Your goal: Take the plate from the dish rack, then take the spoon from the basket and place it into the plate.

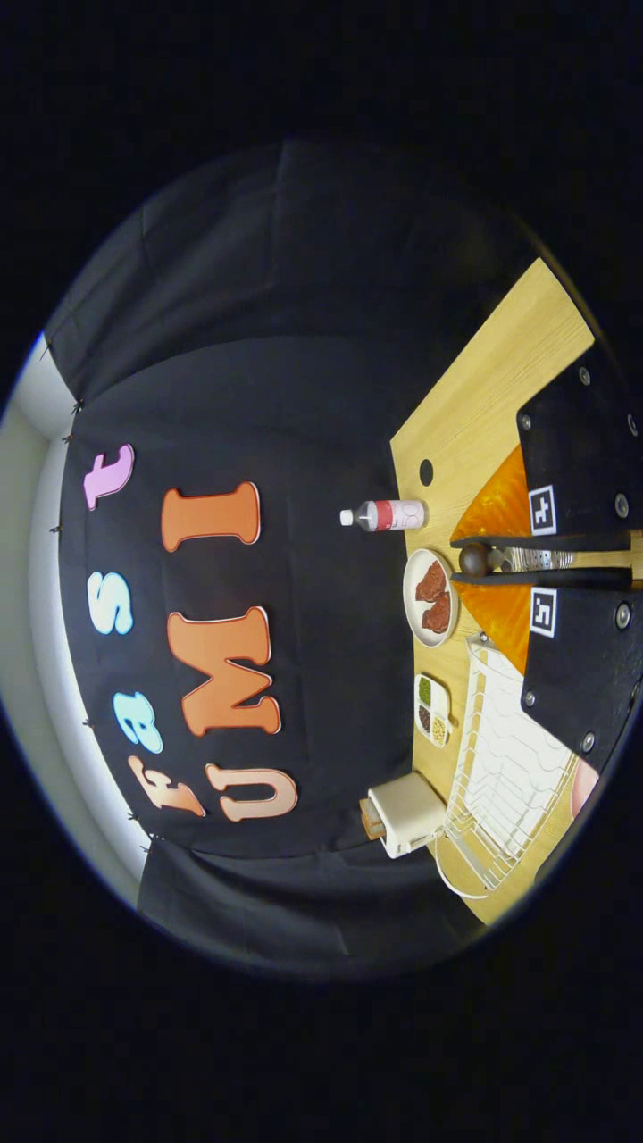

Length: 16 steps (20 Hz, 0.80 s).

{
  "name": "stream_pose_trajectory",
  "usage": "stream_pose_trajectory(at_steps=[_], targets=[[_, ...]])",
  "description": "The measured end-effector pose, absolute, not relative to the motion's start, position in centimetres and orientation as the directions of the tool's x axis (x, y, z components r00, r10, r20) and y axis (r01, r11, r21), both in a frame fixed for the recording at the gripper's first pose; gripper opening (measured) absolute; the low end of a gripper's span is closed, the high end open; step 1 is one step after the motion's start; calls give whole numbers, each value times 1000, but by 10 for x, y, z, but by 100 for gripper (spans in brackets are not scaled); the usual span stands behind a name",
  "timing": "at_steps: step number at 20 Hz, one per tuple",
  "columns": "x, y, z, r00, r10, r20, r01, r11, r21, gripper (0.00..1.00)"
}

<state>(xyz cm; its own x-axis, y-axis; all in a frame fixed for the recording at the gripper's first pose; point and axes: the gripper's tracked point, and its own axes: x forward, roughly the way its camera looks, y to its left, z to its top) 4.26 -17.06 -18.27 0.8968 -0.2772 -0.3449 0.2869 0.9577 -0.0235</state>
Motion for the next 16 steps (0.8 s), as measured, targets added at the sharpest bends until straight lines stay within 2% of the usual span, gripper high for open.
stream_pose_trajectory(at_steps=[6,16], targets=[[17,-136,-147,930,-191,-315,207,978,15,7],[-23,-54,-133,949,36,-314,-19,998,59,7]])
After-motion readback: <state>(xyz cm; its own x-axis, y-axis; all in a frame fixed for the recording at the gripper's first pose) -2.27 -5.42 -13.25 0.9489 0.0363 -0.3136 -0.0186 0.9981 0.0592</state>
